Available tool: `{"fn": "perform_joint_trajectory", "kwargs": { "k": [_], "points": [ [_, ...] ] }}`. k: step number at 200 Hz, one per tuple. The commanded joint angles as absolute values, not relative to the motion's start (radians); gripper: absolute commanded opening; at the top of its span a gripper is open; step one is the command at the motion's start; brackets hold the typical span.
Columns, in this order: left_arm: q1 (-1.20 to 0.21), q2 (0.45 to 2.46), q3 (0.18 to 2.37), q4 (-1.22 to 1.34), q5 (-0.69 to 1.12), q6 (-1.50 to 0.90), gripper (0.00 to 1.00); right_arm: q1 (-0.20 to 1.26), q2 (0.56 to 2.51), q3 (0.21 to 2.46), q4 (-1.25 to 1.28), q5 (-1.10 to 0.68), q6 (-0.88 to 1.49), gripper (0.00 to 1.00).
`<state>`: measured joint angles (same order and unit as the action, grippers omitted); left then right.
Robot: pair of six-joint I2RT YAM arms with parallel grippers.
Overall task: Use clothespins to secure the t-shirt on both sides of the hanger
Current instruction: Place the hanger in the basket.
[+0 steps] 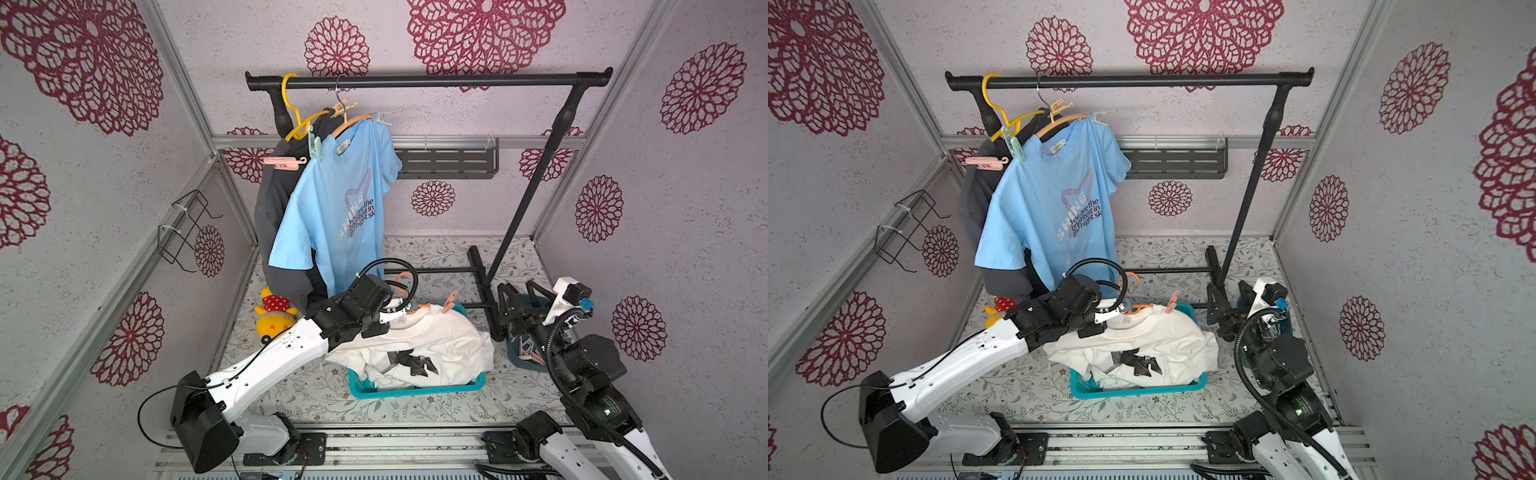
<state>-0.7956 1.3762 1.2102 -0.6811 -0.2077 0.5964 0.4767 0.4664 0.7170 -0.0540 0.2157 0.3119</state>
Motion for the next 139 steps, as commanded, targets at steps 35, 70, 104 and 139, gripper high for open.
{"fn": "perform_joint_trajectory", "kwargs": {
  "k": [35,70,104,139],
  "points": [
    [-0.711,1.44,1.252,-0.693,-0.064,0.508,0.0,0.473,0.51,0.644,-0.21,0.515,0.421,0.9],
    [-0.687,1.526,1.296,-0.717,-0.035,0.494,0.0,0.424,0.578,0.614,-0.201,0.467,0.455,0.96],
    [-0.683,1.58,1.32,-0.691,-0.015,0.491,0.0,0.298,0.646,0.603,-0.204,0.329,0.487,0.99],
    [-0.67,1.626,1.338,-0.684,0.029,0.465,0.0,0.141,0.705,0.601,-0.221,0.197,0.584,0.99]
  ]
}}
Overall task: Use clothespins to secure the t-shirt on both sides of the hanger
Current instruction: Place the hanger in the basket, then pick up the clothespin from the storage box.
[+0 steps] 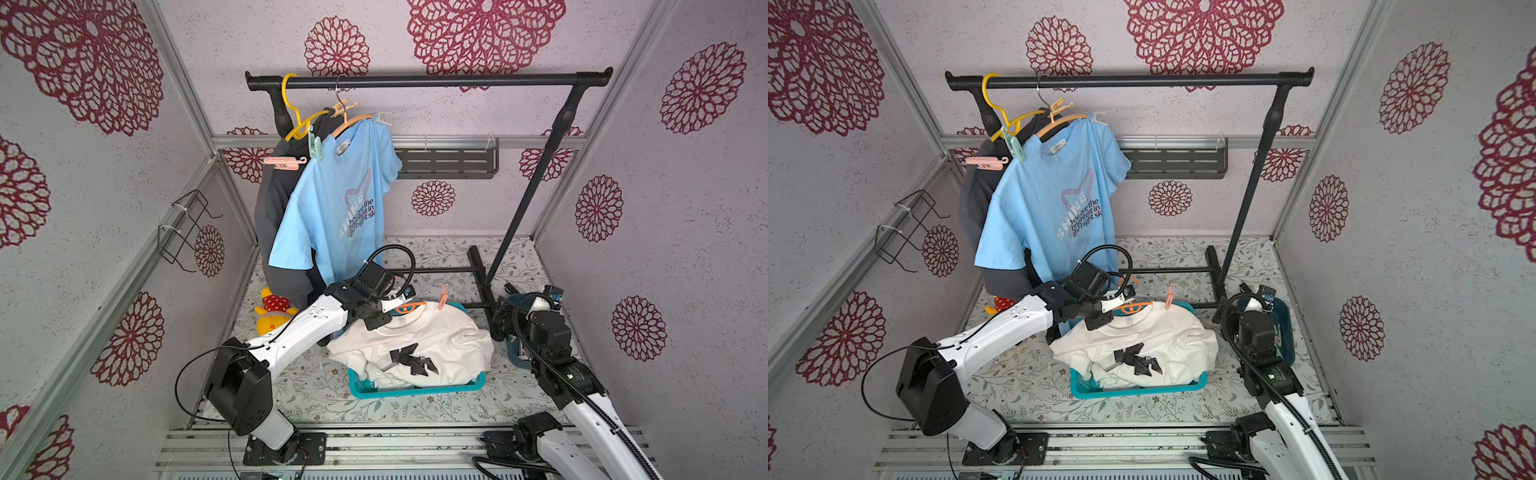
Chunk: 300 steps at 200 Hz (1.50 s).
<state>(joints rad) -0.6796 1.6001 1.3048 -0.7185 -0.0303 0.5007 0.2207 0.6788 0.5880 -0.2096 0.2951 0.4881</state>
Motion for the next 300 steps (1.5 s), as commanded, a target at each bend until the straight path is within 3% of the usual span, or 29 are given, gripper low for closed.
{"fn": "perform_joint_trajectory", "kwargs": {
  "k": [1,7,39,56,87,137,156,161,198,248,300],
  "points": [
    [-0.67,1.627,1.338,-0.685,0.03,0.464,0.0,0.137,0.708,0.601,-0.224,0.196,0.586,0.99],
    [-0.669,1.633,1.336,-0.689,0.035,0.457,0.0,0.116,0.721,0.608,-0.24,0.194,0.603,0.99],
    [-0.663,1.651,1.318,-0.682,0.001,0.442,0.22,0.018,0.781,0.589,-0.207,0.124,0.629,0.99],
    [-0.654,1.646,1.313,-0.659,-0.011,0.434,0.27,-0.026,0.813,0.594,-0.191,0.094,0.627,0.99],
    [-0.648,1.629,1.301,-0.651,-0.033,0.428,0.52,-0.089,0.838,0.632,-0.222,0.104,0.623,0.99],
    [-0.647,1.44,1.222,-0.581,-0.062,0.273,0.72,-0.177,0.872,0.682,-0.271,-0.016,0.634,0.98],
    [-0.647,1.339,1.155,-0.535,-0.048,0.216,0.9,-0.191,0.9,0.683,-0.272,-0.039,0.622,0.91],
    [-0.647,1.314,1.133,-0.516,-0.052,0.192,0.99,-0.194,0.908,0.683,-0.274,-0.042,0.618,0.87],
    [-0.628,1.208,1.099,-0.525,-0.066,0.078,0.98,-0.198,1.004,0.69,-0.274,-0.015,0.58,0.51],
    [-0.594,1.198,1.086,-0.545,-0.093,-0.044,0.98,-0.226,1.149,0.685,-0.202,0.006,0.713,0.4],
    [-0.582,1.171,1.072,-0.55,-0.121,-0.058,0.98,-0.286,1.328,0.751,-0.207,0.056,0.839,0.38]
  ]
}}
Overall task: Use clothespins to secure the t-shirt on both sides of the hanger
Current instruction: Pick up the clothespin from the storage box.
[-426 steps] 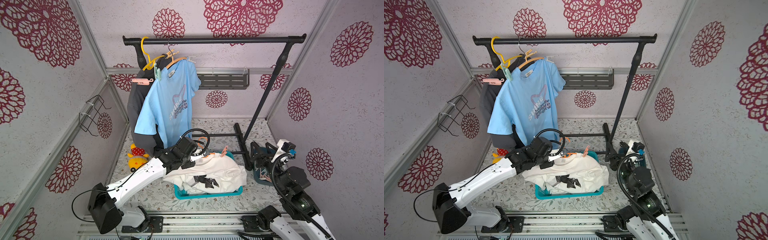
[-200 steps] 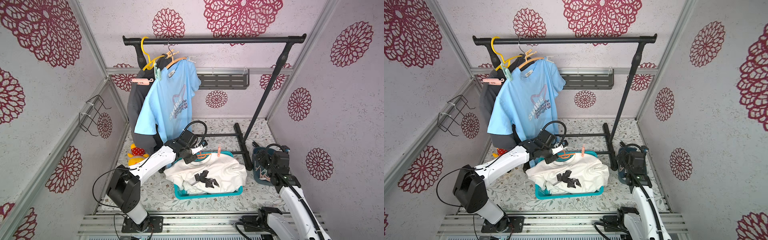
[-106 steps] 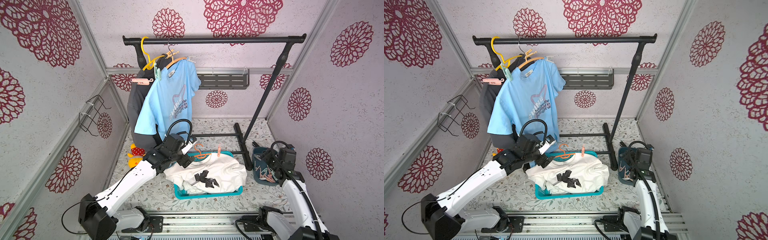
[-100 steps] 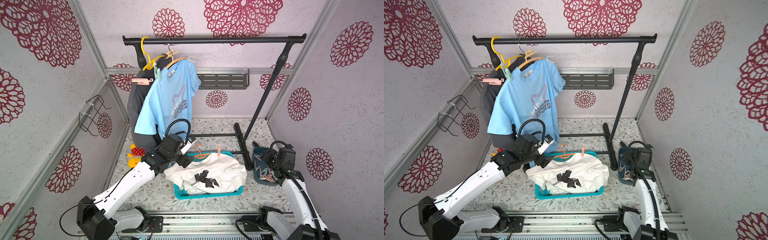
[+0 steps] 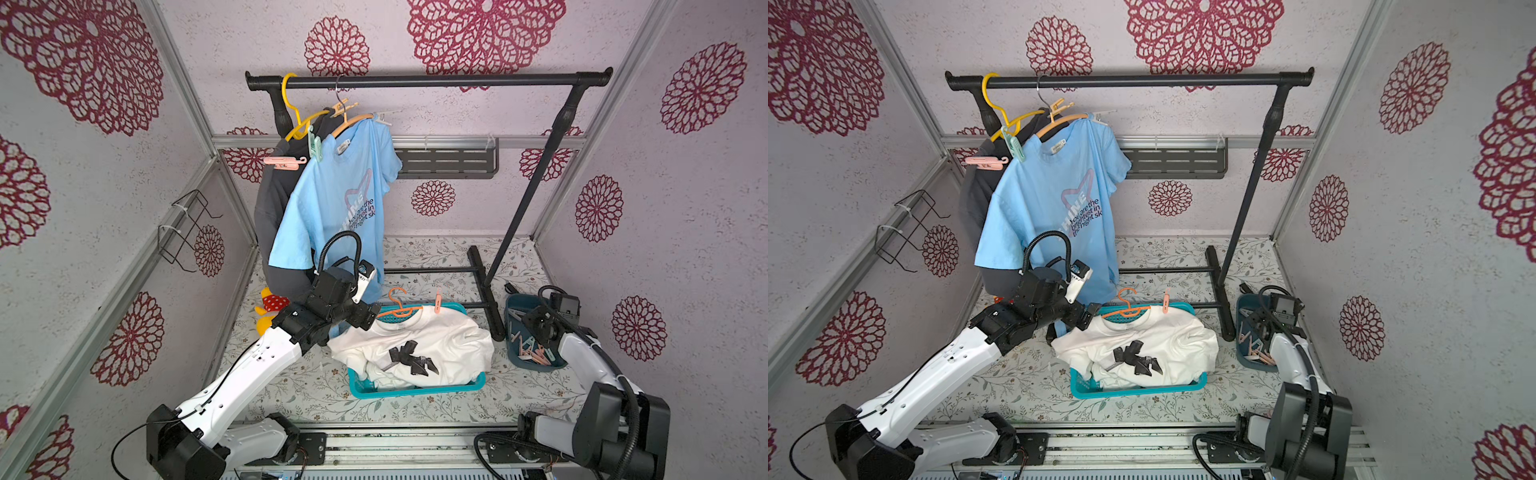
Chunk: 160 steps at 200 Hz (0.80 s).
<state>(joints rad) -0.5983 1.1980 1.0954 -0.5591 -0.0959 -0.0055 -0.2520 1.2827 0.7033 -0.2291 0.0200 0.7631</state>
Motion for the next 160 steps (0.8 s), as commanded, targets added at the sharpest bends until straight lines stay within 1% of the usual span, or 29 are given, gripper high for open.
{"fn": "perform_joint_trajectory", "kwargs": {
  "k": [1,16,47,64,77,95,108,123,134,160],
  "points": [
    [-0.582,1.17,1.071,-0.548,-0.12,-0.058,0.98,-0.286,1.33,0.752,-0.205,0.054,0.835,0.38],
    [-0.582,1.155,1.044,-0.529,-0.084,-0.039,0.98,-0.291,1.358,0.763,-0.177,0.035,0.796,0.41],
    [-0.577,1.157,1.03,-0.498,-0.088,-0.02,0.98,-0.29,1.426,0.755,-0.155,0.018,0.834,0.41],
    [-0.577,1.15,1.01,-0.464,-0.049,-0.032,0.98,-0.287,1.449,0.776,-0.177,0.066,0.824,0.45],
    [-0.577,1.152,1.006,-0.455,-0.027,-0.038,0.98,-0.287,1.45,0.787,-0.199,0.131,0.815,0.45],
    [-0.577,1.154,1.01,-0.46,-0.048,-0.038,0.99,-0.287,1.445,0.791,-0.194,0.153,0.807,0.46],
    [-0.577,1.154,0.998,-0.45,-0.059,-0.028,0.99,-0.287,1.448,0.793,-0.149,0.123,0.729,0.46],
    [-0.578,1.155,0.989,-0.446,-0.052,-0.006,0.99,-0.287,1.451,0.792,-0.107,0.092,0.618,0.5],
    [-0.577,1.16,0.989,-0.446,-0.056,-0.003,0.99,-0.287,1.452,0.788,-0.087,0.057,0.56,0.51],
    [-0.577,1.169,0.988,-0.447,-0.064,0.0,1.0,-0.285,1.478,0.788,-0.121,0.009,0.617,0.48]
  ]
}}
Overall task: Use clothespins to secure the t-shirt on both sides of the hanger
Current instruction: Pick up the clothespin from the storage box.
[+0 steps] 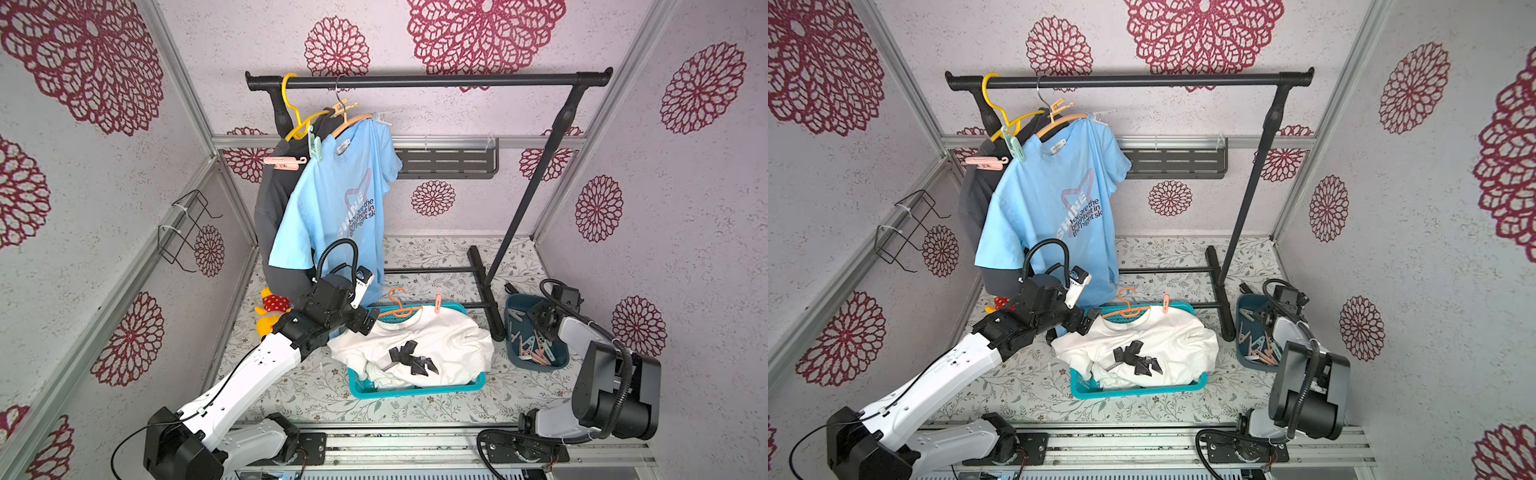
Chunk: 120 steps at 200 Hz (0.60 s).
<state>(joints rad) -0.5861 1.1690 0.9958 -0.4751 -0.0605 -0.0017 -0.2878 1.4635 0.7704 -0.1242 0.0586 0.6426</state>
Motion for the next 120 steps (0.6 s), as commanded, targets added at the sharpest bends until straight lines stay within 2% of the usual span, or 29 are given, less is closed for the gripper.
{"fn": "perform_joint_trajectory", "kwargs": {
  "k": [1,18,38,120],
  "points": [
    [-0.577,1.169,0.987,-0.447,-0.064,0.0,1.0,-0.285,1.478,0.787,-0.123,0.008,0.624,0.48],
    [-0.577,1.176,0.985,-0.439,-0.056,-0.007,0.99,-0.285,1.46,0.735,-0.081,0.006,0.763,0.47],
    [-0.577,1.186,0.986,-0.428,-0.038,-0.021,0.98,-0.278,1.435,0.707,-0.043,0.005,0.909,0.52],
    [-0.574,1.145,0.943,-0.346,-0.037,-0.06,0.97,-0.24,1.508,0.786,-0.079,0.054,1.168,0.42]
  ]
}}
